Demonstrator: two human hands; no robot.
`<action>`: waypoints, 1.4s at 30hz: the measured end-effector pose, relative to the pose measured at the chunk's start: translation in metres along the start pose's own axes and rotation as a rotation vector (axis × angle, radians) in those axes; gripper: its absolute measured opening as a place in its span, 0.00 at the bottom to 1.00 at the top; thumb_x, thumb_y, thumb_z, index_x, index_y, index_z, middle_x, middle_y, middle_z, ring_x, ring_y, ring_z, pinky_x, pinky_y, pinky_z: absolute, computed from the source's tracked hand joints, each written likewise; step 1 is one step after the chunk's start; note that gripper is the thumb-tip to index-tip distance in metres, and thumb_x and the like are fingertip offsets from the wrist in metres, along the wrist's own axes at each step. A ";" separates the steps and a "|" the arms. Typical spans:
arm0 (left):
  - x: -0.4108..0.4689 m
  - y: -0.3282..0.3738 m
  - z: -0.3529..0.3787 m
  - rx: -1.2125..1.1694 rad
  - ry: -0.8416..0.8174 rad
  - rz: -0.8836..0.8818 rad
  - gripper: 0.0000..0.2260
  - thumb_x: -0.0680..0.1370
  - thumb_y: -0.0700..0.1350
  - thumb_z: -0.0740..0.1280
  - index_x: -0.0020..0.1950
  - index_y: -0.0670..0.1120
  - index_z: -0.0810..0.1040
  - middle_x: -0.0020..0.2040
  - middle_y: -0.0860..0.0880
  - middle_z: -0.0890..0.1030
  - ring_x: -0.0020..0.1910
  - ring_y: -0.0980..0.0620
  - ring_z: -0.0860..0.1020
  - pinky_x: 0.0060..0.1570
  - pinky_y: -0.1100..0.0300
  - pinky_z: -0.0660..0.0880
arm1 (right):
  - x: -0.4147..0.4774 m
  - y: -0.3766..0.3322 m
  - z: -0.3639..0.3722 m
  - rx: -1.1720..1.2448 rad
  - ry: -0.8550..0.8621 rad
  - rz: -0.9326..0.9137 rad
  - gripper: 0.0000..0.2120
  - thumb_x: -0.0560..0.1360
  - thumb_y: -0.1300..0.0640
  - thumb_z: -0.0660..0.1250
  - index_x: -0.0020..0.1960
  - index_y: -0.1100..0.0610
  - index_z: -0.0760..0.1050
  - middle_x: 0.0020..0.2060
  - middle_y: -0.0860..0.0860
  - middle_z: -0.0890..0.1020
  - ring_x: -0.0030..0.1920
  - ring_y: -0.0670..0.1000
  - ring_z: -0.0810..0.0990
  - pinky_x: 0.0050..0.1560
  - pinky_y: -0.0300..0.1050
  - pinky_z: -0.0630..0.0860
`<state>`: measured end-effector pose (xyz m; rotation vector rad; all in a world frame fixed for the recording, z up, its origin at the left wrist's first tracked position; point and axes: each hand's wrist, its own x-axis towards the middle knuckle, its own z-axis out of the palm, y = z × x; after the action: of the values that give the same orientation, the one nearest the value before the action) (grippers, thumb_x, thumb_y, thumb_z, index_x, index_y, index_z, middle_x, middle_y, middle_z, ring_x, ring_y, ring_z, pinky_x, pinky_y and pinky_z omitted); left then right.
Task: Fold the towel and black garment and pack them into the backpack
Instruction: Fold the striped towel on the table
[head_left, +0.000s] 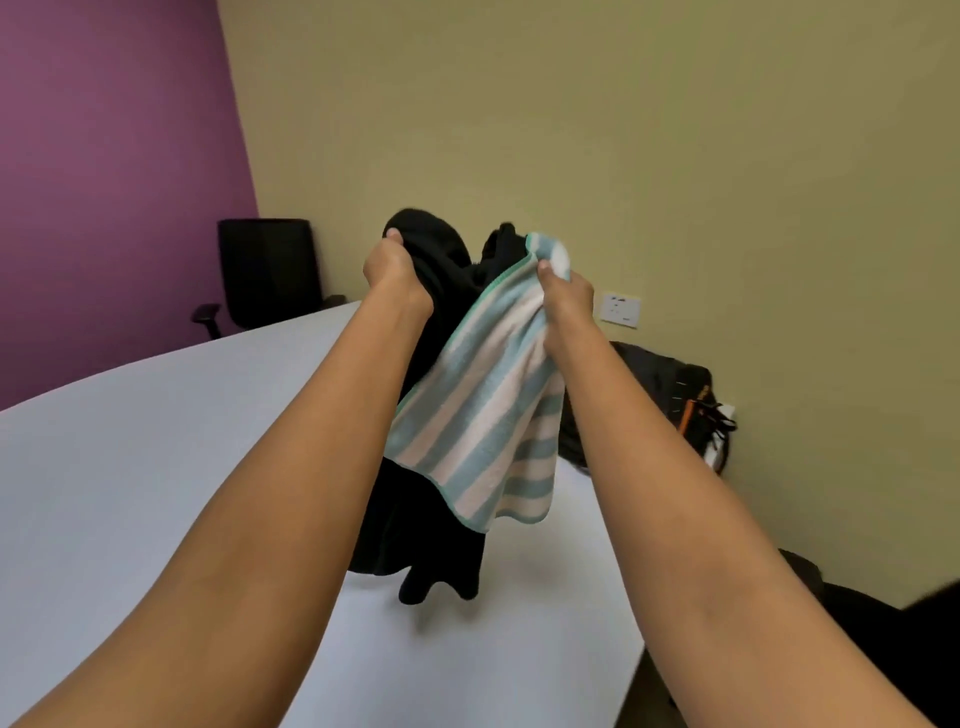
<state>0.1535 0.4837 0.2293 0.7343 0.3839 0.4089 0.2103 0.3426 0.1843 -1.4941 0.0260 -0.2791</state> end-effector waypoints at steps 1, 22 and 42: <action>0.017 -0.005 -0.013 0.022 0.040 0.011 0.19 0.80 0.47 0.62 0.67 0.39 0.71 0.65 0.44 0.74 0.62 0.46 0.74 0.59 0.57 0.72 | 0.004 0.016 0.010 -0.011 -0.022 0.030 0.19 0.79 0.52 0.62 0.65 0.61 0.71 0.58 0.58 0.78 0.58 0.58 0.77 0.56 0.50 0.75; 0.119 -0.214 -0.253 1.603 0.118 0.314 0.18 0.80 0.53 0.57 0.68 0.49 0.69 0.67 0.46 0.73 0.67 0.47 0.69 0.65 0.54 0.66 | -0.001 0.314 0.050 -1.111 -0.729 -0.297 0.54 0.61 0.24 0.24 0.76 0.50 0.55 0.76 0.50 0.55 0.76 0.54 0.53 0.74 0.54 0.52; 0.211 -0.257 -0.278 1.910 0.017 0.082 0.26 0.78 0.63 0.48 0.69 0.55 0.70 0.76 0.51 0.60 0.77 0.48 0.51 0.74 0.50 0.42 | 0.056 0.395 0.084 -1.271 -0.889 -0.212 0.62 0.51 0.26 0.14 0.77 0.47 0.52 0.77 0.47 0.46 0.77 0.55 0.45 0.74 0.54 0.47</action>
<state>0.2596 0.5690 -0.1819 2.6012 0.7243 -0.0097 0.3462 0.4334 -0.1894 -2.7692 -0.8014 0.3486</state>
